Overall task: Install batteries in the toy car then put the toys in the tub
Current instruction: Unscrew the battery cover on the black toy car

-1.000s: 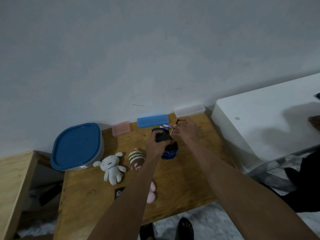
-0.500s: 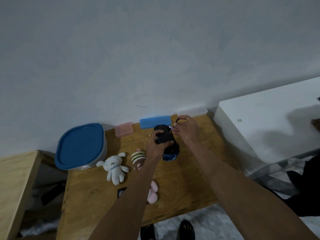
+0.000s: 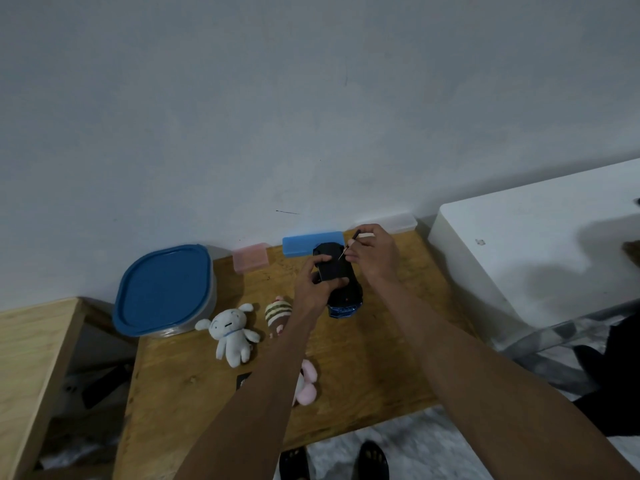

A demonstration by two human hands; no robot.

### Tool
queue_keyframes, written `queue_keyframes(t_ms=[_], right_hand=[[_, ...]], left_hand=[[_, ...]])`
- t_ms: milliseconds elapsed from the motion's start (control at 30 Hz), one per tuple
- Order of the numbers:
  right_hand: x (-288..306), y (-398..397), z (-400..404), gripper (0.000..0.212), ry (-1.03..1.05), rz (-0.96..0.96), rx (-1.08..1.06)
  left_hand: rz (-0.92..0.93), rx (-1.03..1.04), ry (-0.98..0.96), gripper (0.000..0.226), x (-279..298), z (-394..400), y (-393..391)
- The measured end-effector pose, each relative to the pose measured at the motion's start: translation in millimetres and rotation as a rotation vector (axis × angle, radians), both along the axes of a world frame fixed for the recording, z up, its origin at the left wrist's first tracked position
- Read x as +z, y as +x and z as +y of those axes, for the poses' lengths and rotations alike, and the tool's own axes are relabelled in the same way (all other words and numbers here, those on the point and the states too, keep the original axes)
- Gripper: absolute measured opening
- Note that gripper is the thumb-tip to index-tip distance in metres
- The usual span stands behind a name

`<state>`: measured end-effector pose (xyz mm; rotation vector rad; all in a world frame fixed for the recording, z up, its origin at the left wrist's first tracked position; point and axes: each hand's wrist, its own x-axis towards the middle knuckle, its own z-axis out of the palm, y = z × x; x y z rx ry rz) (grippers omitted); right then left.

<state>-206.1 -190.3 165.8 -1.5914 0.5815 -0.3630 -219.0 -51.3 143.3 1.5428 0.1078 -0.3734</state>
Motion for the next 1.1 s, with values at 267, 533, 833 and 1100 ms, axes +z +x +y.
queue_keyframes(t_ms=[267, 533, 833, 1100], right_hand=[[1.8, -1.5, 1.2, 0.019, -0.097, -0.027, 0.023], [0.5, 0.1, 2.9, 0.019, -0.232, -0.067, 0.097], [-0.2, 0.9, 3.0, 0.025, -0.403, -0.106, 0.121], [3.8, 4.8, 2.0, 0.018, -0.471, -0.17, 0.074]], left_hand=[[-0.013, 0.01, -0.004, 0.052, 0.8, 1.0, -0.1], [-0.024, 0.034, 0.01, 0.049, -0.6, 0.8, 0.1], [-0.069, 0.018, 0.075, 0.048, 1.7, -1.9, 1.7], [-0.079, 0.026, 0.063, 0.05, 3.0, -4.5, 1.9]])
